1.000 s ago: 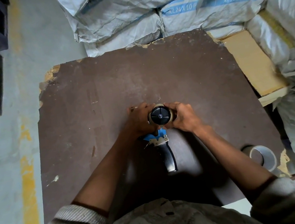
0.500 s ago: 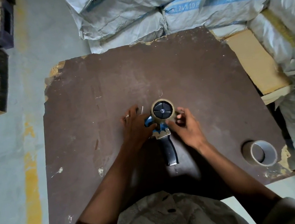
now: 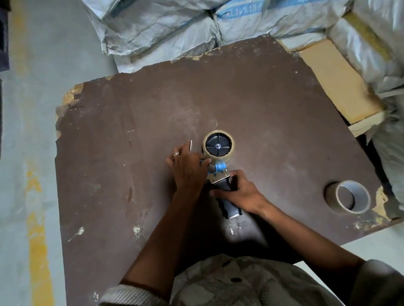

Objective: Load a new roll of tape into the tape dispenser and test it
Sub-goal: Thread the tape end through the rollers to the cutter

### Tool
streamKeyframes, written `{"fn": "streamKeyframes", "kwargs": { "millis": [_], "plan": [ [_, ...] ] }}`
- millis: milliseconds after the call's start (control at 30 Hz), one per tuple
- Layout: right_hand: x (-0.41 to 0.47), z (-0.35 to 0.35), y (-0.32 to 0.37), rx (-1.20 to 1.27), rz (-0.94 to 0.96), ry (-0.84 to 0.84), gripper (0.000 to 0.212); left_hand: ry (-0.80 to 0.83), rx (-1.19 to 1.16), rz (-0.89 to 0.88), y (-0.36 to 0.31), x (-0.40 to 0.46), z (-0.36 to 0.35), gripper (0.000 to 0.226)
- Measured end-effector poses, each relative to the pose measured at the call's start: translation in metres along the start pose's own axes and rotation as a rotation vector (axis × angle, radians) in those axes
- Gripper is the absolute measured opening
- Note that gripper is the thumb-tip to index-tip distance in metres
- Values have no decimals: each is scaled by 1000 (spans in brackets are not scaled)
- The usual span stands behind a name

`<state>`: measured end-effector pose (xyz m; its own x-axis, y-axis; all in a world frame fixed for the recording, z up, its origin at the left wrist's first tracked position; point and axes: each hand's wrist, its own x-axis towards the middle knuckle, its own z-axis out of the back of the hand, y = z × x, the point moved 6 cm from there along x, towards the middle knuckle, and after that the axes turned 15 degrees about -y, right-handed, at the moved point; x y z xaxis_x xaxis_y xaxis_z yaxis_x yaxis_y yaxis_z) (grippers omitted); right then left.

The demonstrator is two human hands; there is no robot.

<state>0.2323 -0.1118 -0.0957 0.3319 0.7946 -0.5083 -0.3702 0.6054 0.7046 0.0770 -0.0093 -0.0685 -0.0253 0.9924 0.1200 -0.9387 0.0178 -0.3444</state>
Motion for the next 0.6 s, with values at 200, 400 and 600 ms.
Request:
{"fn": "streamKeyframes", "kwargs": {
  "millis": [200,400,600],
  "plan": [
    [-2,-11,-4,85,-46,-19,61,-39,-52,2,4,2,2,23],
    [-8,-15,-8,251,-111,32,63,-15,-52,-94,6,10,1,25],
    [-7,-21,-9,329,-155,60,59,-26,-81,-114,2,9,-3,23]
  ]
}}
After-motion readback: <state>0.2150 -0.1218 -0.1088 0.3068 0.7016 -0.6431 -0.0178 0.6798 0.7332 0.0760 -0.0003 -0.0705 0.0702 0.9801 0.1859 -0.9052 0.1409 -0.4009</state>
